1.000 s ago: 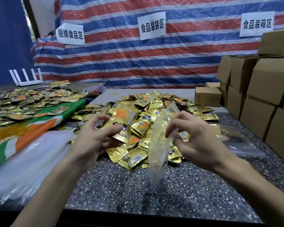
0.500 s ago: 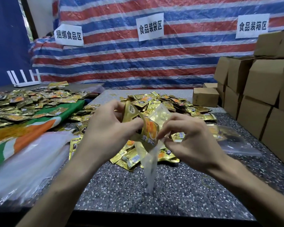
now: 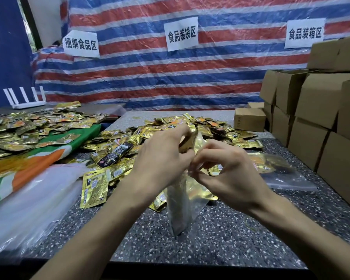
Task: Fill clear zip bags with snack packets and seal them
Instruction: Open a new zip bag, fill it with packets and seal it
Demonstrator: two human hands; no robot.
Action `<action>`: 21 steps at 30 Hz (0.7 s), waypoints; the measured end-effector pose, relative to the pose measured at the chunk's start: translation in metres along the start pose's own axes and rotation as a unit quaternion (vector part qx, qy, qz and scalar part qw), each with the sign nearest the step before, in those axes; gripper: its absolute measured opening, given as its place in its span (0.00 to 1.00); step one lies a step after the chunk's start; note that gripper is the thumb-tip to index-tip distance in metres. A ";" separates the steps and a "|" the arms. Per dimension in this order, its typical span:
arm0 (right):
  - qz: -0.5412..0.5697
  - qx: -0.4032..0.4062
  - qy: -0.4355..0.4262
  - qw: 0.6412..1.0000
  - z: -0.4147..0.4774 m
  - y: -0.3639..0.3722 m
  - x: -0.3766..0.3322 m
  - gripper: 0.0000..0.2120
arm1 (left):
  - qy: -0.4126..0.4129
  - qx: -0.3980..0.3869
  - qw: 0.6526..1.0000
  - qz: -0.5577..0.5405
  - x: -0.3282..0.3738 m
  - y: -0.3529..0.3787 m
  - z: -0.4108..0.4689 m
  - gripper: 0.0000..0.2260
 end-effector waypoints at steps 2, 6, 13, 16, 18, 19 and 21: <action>0.002 0.007 -0.004 1.000 0.000 -0.002 -0.001 0.06 | -0.029 -0.062 0.994 -0.083 -0.008 0.010 0.004 0.07; 0.003 0.014 -0.011 1.000 0.001 -0.005 -0.001 0.07 | -0.028 -0.084 0.988 -0.127 -0.010 0.017 0.008 0.11; -0.033 0.052 -0.025 0.998 -0.002 -0.013 -0.002 0.09 | -0.026 -0.199 0.974 -0.105 -0.004 0.037 0.008 0.21; -0.068 0.080 -0.028 0.994 -0.004 -0.021 0.000 0.08 | -0.006 -0.238 0.960 -0.150 -0.002 0.032 -0.003 0.30; -0.092 0.075 -0.005 0.993 -0.007 -0.022 0.006 0.08 | 0.038 -0.242 0.961 -0.128 -0.008 0.025 -0.010 0.25; -0.097 0.072 0.011 0.993 -0.010 -0.023 0.010 0.07 | 0.057 -0.234 0.962 -0.125 -0.010 0.020 -0.012 0.20; -0.110 0.072 0.029 0.991 -0.014 -0.027 0.016 0.05 | 0.078 -0.199 0.968 -0.129 -0.016 0.012 -0.012 0.10</action>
Point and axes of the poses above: each hand's wrist, its own z-axis towards the middle knuckle, its own y-axis out of the palm, x = y × z, the point moved 8 cm from there along z, towards the middle knuckle, and after that the axes turned 4 degrees about x, right-handed, at the moved point
